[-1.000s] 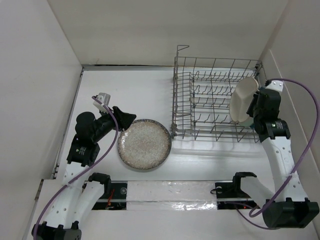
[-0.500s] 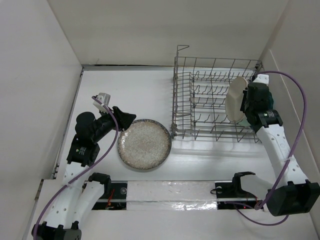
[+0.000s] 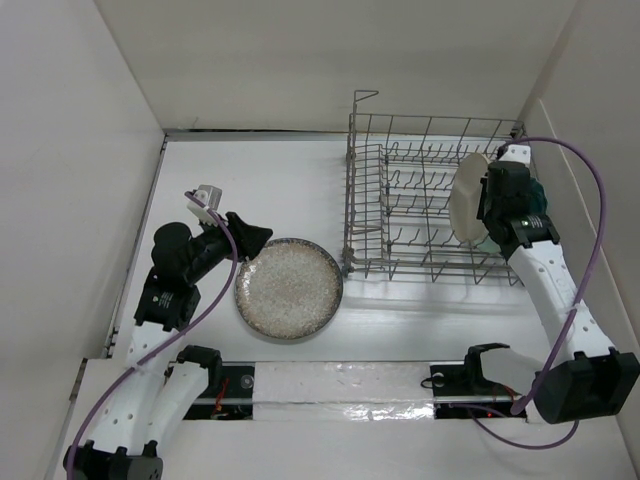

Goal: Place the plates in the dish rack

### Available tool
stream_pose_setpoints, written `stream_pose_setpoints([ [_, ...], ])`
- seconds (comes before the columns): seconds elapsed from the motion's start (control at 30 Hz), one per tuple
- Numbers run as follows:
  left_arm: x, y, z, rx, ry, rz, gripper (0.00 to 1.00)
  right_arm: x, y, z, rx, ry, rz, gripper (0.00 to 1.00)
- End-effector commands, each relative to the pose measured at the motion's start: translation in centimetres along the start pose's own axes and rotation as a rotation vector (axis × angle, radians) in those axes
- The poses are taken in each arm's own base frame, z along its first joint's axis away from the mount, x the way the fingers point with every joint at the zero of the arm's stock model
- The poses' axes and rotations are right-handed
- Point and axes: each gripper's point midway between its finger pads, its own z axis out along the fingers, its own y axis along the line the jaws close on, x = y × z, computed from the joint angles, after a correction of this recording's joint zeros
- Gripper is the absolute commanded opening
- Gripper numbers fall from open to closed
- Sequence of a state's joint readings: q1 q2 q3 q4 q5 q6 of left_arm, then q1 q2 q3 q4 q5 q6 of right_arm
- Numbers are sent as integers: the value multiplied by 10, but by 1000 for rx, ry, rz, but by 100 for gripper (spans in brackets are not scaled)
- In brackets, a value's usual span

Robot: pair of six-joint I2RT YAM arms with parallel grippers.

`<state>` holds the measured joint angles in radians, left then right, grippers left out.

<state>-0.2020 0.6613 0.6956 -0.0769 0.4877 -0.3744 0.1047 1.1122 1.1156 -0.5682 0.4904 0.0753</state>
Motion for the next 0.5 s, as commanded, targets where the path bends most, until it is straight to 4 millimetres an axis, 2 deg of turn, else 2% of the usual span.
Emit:
stream_pose_setpoints([
  [0.0, -8, -4, 1, 14, -26, 30, 39, -75, 0, -15, 1, -257, 142, 0],
  [0.27, -7, 1, 2, -9, -23, 24, 39, -57, 28, -4, -55, -207, 85, 0],
  [0.4, -7, 1, 2, -10, -24, 23, 40, -41, 32, 7, -33, -153, 56, 6],
  [0.47, -7, 1, 3, -10, -22, 22, 39, -37, 31, 9, -21, -141, 56, 13],
])
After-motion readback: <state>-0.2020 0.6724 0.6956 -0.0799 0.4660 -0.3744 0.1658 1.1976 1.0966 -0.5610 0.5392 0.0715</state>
